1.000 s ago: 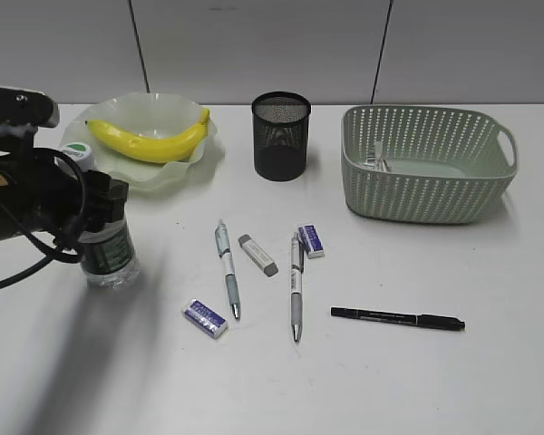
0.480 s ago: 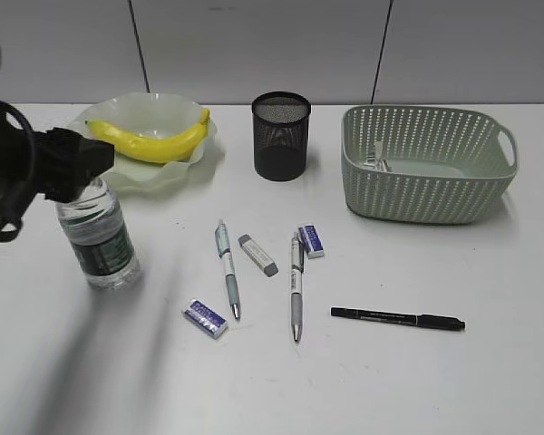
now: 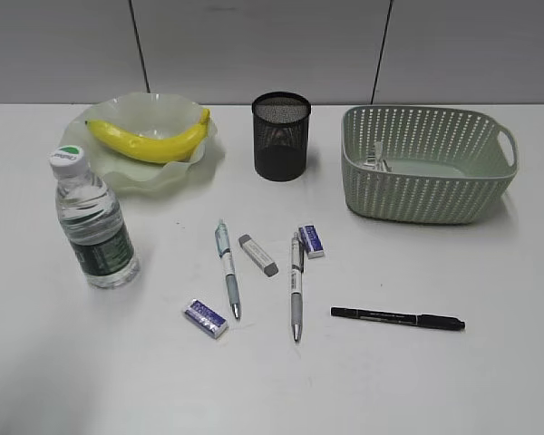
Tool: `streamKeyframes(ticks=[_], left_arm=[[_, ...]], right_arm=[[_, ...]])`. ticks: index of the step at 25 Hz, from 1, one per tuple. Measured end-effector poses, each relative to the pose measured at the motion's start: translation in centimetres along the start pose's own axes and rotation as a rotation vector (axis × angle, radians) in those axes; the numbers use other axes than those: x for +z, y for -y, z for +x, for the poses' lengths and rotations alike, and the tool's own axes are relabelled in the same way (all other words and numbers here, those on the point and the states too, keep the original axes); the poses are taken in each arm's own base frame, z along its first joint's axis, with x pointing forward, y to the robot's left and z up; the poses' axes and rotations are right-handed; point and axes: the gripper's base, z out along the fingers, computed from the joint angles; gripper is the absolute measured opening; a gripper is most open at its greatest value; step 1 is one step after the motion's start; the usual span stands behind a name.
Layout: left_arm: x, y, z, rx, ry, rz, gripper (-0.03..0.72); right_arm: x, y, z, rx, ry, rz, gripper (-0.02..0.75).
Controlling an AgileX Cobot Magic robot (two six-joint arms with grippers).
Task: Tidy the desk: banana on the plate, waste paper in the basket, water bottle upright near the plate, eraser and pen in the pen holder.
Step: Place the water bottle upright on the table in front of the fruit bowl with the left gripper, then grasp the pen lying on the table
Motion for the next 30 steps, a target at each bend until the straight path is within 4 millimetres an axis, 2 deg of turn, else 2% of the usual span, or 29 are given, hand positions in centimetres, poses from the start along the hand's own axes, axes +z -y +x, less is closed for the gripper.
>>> streamKeyframes(ticks=[5,9,13,16,23,27,30], left_arm=[[-3.9,-0.3,2.9,-0.025,-0.044,-0.082,0.545],[-5.2,0.1,5.0,-0.025,0.003,-0.106,0.470],[-6.8,0.5,6.8,-0.010,0.079,-0.126,0.417],[-8.0,0.8,7.8,0.002,0.169,-0.139,0.410],[-10.6,1.5,10.5,0.019,0.388,-0.184,0.407],[-11.4,1.7,11.8,0.017,0.477,-0.199,0.407],[-11.5,1.7,11.9,0.016,0.488,-0.209,0.407]], right_arm=[[0.0,0.0,0.0,0.000,0.000,0.000,0.305],[0.3,0.0,-0.2,0.000,-0.023,-0.001,0.305],[1.7,0.1,-0.8,0.001,-0.111,-0.004,0.305],[3.2,0.1,-2.1,-0.028,-0.161,-0.016,0.305],[8.7,-1.1,-7.2,-0.066,-0.177,-0.186,0.305],[13.2,-2.0,-10.3,-0.084,-0.280,-0.279,0.305],[16.5,-3.8,-12.8,-0.159,-0.345,-0.351,0.305]])
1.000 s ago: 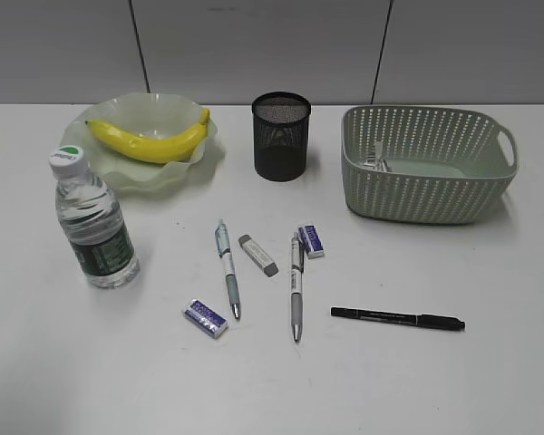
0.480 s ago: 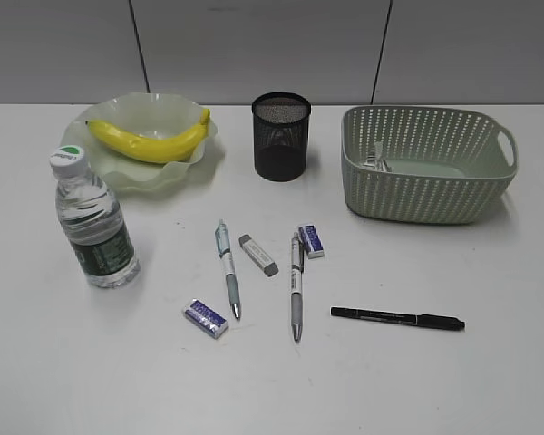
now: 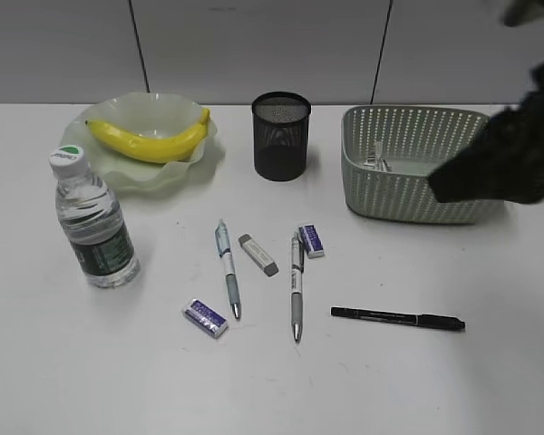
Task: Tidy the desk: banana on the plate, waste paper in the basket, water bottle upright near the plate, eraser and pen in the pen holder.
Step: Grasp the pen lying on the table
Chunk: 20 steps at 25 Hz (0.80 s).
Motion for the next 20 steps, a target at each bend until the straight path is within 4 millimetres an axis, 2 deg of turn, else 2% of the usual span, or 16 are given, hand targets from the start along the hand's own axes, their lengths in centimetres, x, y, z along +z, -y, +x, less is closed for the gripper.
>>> streamKeyframes(ticks=[3,6,8,11,15,20], left_arm=[[0.0,0.0,0.0,-0.003,0.000,-0.001,0.405],[0.0,0.0,0.0,-0.002,0.000,-0.002,0.397],[0.0,0.0,0.0,-0.002,0.000,-0.002,0.395],[0.0,0.0,0.0,-0.001,0.000,-0.003,0.392],[0.0,-0.1,0.0,0.000,-0.001,-0.006,0.391],[0.0,-0.1,0.0,0.001,-0.001,-0.007,0.386]], right_arm=[[3.4,-1.2,-3.8,-0.068,-0.072,-0.044,0.305],[7.5,-3.2,-6.7,-0.096,-0.175,-0.055,0.305],[10.9,-4.8,-7.9,-0.096,-0.272,-0.047,0.305],[15.8,-6.7,-9.1,-0.020,-0.400,-0.033,0.305],[21.7,-8.1,-10.0,0.076,-0.518,-0.026,0.305],[27.0,-8.9,-10.7,0.138,-0.542,-0.026,0.305]])
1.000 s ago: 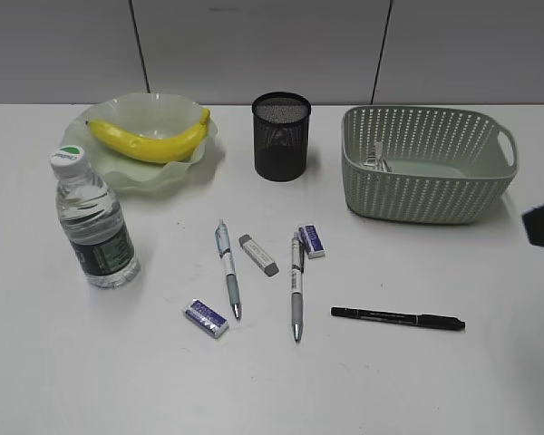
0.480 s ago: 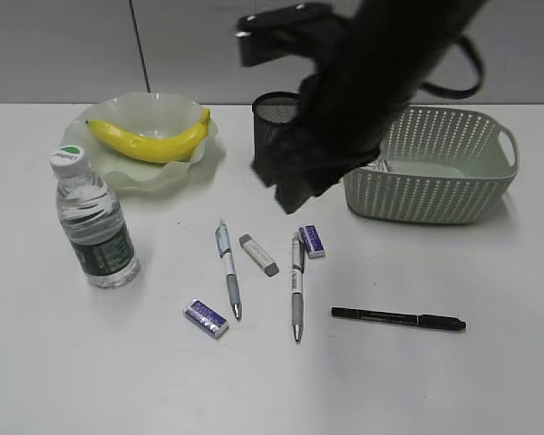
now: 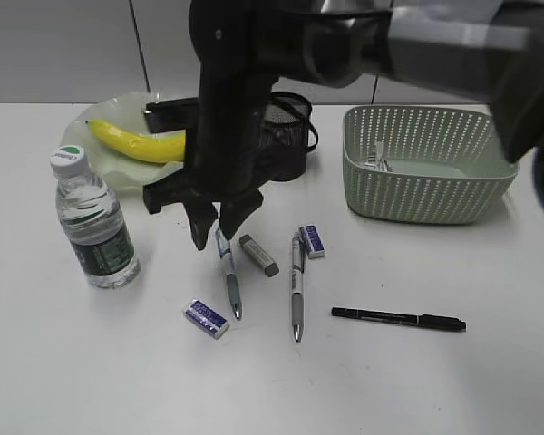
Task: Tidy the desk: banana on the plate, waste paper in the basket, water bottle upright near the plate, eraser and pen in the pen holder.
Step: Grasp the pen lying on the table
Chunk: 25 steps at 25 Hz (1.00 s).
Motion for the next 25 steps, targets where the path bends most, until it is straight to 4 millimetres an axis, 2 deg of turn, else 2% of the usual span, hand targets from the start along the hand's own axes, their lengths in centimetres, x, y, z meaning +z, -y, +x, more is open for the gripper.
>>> streamKeyframes(ticks=[6,10,13,18,22,25], left_arm=[[0.0,0.0,0.0,0.000,0.000,0.000,0.383],[0.0,0.0,0.0,0.000,0.000,0.000,0.383],[0.0,0.0,0.0,0.000,0.000,0.000,0.383],[0.0,0.0,0.0,0.000,0.000,0.000,0.382],[0.0,0.0,0.0,0.001,0.000,-0.001,0.382],[0.0,0.0,0.0,0.001,0.000,-0.001,0.382]], right_arm=[[4.8,0.4,-0.7,0.055,-0.103,0.020,0.305],[7.1,0.8,-0.4,0.073,-0.150,0.035,0.305],[8.0,1.2,-0.3,0.072,-0.169,0.059,0.290],[8.3,1.3,-0.3,0.071,-0.165,0.065,0.111],[8.1,1.3,-0.5,0.052,-0.156,0.069,0.111],[6.5,1.0,-1.2,0.034,-0.113,0.076,0.111]])
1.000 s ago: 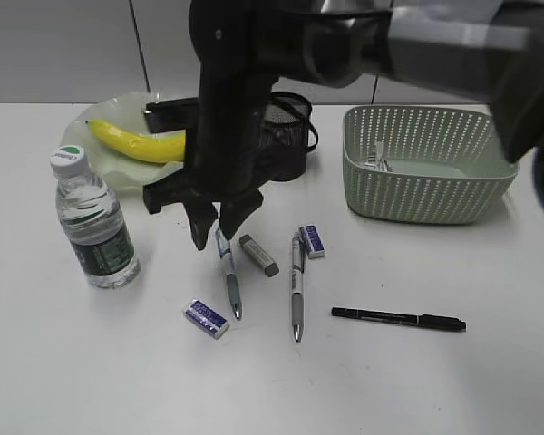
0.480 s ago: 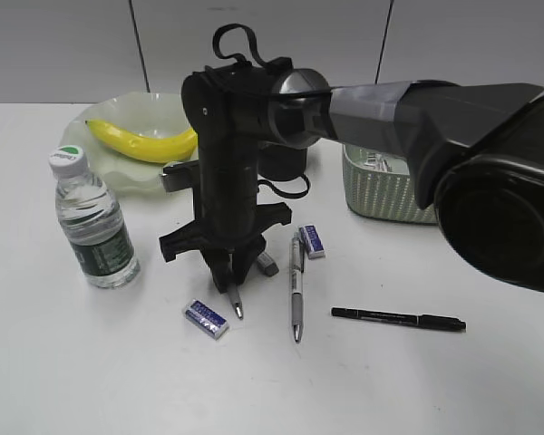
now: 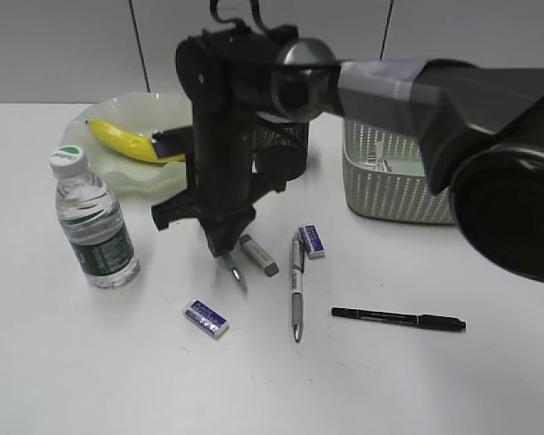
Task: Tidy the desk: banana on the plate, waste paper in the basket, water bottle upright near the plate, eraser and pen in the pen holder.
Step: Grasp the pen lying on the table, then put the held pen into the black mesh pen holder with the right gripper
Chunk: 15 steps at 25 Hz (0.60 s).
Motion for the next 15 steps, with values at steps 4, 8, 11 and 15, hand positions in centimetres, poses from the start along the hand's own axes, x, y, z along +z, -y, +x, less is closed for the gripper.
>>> streamKeyframes(ticks=[4,8,11,15], left_arm=[[0.0,0.0,0.0,0.000,0.000,0.000,0.382],[0.0,0.0,0.0,0.000,0.000,0.000,0.382],[0.0,0.0,0.0,0.000,0.000,0.000,0.382],[0.0,0.0,0.0,0.001,0.000,-0.001,0.382]], right_arm=[[-6.1,0.0,-0.4,-0.039,0.151,0.047,0.111],[-14.0,0.6,-0.1,-0.055,0.375,0.074,0.111],[-18.3,1.7,-0.4,-0.036,0.569,0.064,0.111],[-19.8,5.0,-1.7,0.005,0.727,0.093,0.111]])
